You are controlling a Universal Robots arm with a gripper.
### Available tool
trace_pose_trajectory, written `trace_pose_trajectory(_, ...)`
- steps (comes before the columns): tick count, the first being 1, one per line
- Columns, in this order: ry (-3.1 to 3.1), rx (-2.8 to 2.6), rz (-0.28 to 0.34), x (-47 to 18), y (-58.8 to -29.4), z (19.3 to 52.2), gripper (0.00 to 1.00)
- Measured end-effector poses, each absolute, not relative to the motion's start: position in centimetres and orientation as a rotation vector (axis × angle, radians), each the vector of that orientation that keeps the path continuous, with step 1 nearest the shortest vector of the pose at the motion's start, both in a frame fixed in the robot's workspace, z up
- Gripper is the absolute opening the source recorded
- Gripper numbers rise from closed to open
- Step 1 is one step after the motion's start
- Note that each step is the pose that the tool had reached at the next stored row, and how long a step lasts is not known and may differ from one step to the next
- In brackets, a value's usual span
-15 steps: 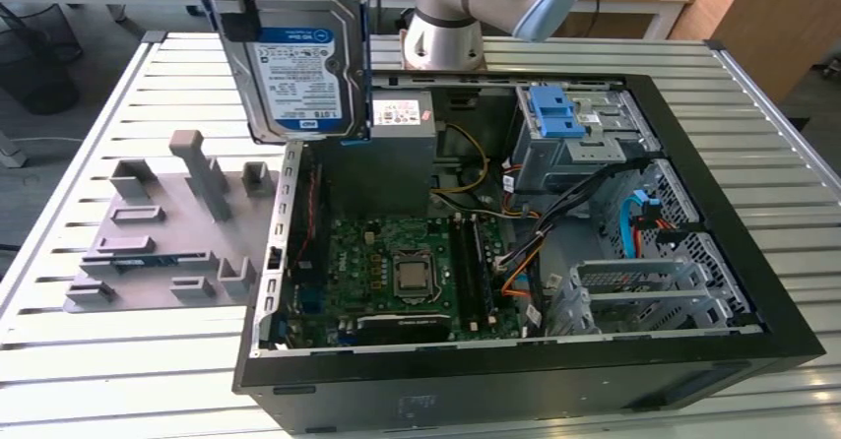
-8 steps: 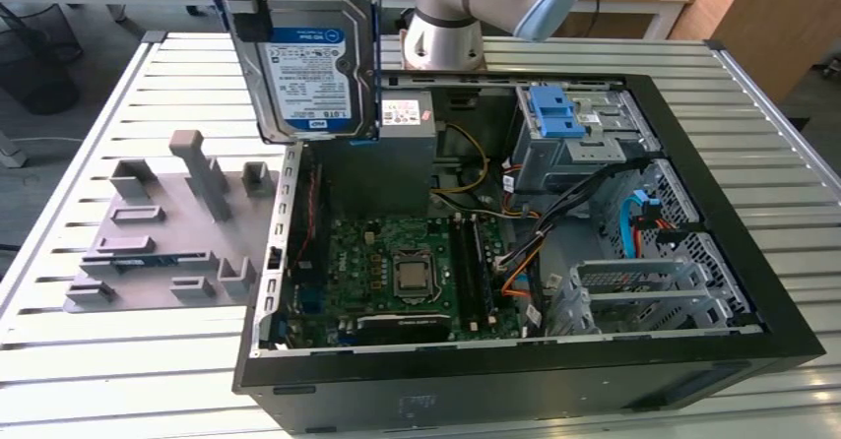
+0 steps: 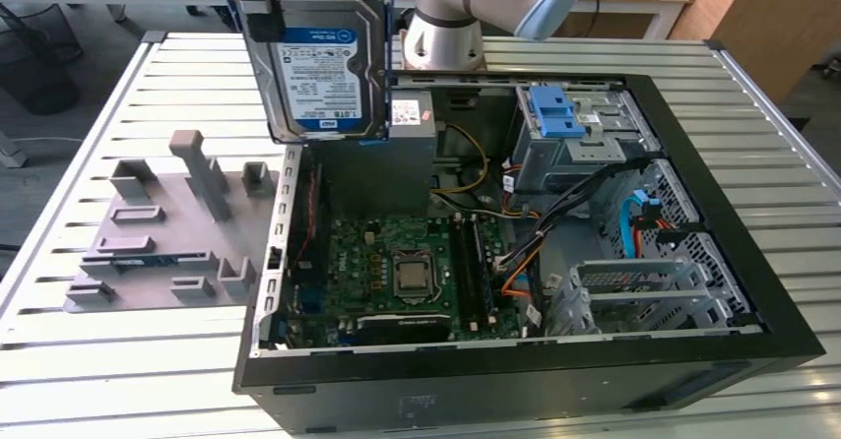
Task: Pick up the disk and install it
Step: 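Pick up the disk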
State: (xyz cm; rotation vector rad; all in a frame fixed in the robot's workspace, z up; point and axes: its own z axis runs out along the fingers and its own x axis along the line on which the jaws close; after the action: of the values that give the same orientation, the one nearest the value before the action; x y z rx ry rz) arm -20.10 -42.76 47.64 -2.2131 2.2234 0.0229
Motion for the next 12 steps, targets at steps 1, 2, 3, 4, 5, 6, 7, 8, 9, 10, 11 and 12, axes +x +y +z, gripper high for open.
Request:
trace_pose_trajectory(1,2.223,-2.213,0.023,-20.0,-42.8,47.6,0.36)
trace_pose_trajectory(2,2.223,-2.213,0.023,-19.9,-42.8,47.6,0.36)
trace_pose_trajectory(3,2.223,-2.213,0.023,-19.8,-42.8,47.6,0.36)
trace_pose_trajectory(4,2.223,-2.213,0.023,-19.7,-42.8,47.6,0.36)
trace_pose_trajectory(5,2.223,-2.213,0.023,-19.5,-42.8,47.6,0.36)
trace_pose_trajectory(6,2.223,-2.213,0.023,-19.4,-42.8,47.6,0.36)
trace_pose_trajectory(7,2.223,-2.213,0.023,-19.3,-42.8,47.6,0.36)
trace_pose_trajectory(8,2.223,-2.213,0.023,-19.2,-42.8,47.6,0.36)
trace_pose_trajectory(9,2.223,-2.213,0.023,-19.1,-42.8,47.6,0.36)
trace_pose_trajectory(10,2.223,-2.213,0.023,-18.9,-42.8,47.6,0.36)
trace_pose_trajectory(11,2.223,-2.213,0.023,-18.8,-42.8,47.6,0.36)
trace_pose_trajectory(12,2.223,-2.213,0.023,-18.7,-42.8,47.6,0.36)
